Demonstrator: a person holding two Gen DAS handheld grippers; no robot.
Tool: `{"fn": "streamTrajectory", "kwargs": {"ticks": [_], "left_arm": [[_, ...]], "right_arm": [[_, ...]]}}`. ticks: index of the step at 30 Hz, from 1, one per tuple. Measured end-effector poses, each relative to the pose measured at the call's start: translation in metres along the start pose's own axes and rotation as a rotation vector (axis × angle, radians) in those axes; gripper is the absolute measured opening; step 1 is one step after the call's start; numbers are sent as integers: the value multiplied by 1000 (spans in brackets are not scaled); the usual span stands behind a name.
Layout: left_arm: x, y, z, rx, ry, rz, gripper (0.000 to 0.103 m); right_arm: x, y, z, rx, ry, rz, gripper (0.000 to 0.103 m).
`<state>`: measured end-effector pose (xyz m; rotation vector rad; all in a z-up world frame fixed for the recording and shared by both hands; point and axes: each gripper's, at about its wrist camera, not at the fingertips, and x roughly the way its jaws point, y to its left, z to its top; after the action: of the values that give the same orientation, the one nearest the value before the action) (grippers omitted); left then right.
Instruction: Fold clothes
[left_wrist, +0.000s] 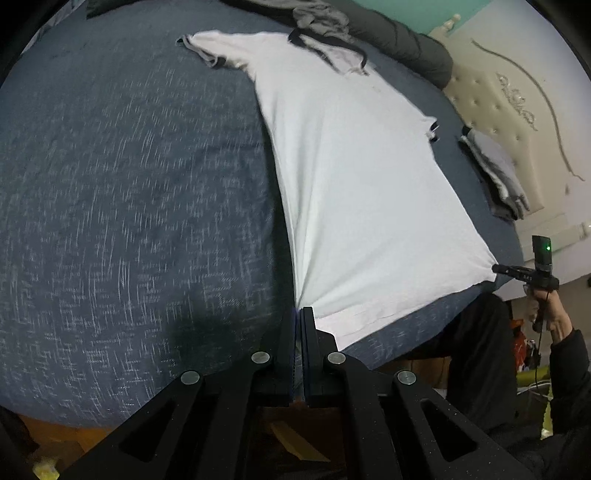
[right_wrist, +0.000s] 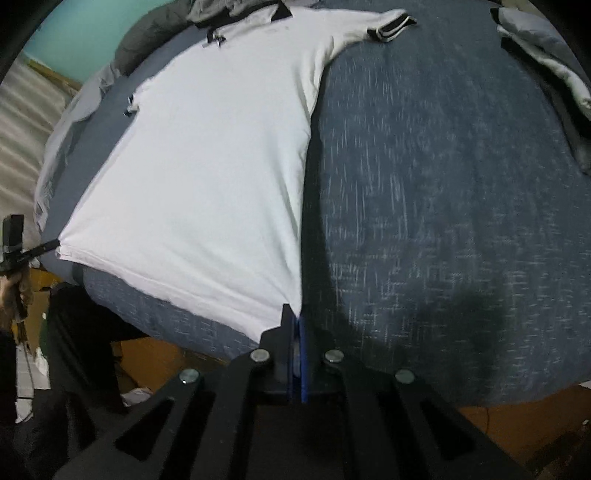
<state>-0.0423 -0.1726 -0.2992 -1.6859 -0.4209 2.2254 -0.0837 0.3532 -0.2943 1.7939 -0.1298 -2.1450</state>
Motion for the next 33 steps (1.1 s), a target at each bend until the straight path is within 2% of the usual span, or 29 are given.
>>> {"fn": "streamTrajectory", "kwargs": {"ticks": [7, 12, 22, 25, 27, 28, 29, 30, 31, 33], "left_arm": [[34, 10, -7, -29, 63, 25, 3], [23, 7, -7, -25, 39, 3, 3], [53, 13, -11, -73, 94, 17, 3], [52, 13, -8, -82, 89, 11, 4], [51, 13, -6, -86, 84, 6, 8], [50, 13, -6, -89, 82, 4, 15], [51, 13, -6, -87, 83, 3, 23], [52, 11, -7, -82, 85, 1, 26], [53, 10, -8, -77, 88, 0, 31], [54, 8, -10, -68, 93, -2, 33]], "right_arm": [[6, -3, -3, -7, 9, -42, 2], [-4, -11, -6, 19, -24, 3, 2], [12, -3, -6, 6, 24, -3, 2], [14, -6, -8, 19, 31, 2, 3], [13, -7, -8, 24, 31, -7, 8], [11, -7, -9, 23, 25, -7, 11], [9, -7, -9, 22, 20, -2, 19], [8, -7, -11, 19, 18, 2, 29], [6, -6, -12, 17, 16, 7, 31], [6, -7, -15, 10, 20, 3, 32]]}}
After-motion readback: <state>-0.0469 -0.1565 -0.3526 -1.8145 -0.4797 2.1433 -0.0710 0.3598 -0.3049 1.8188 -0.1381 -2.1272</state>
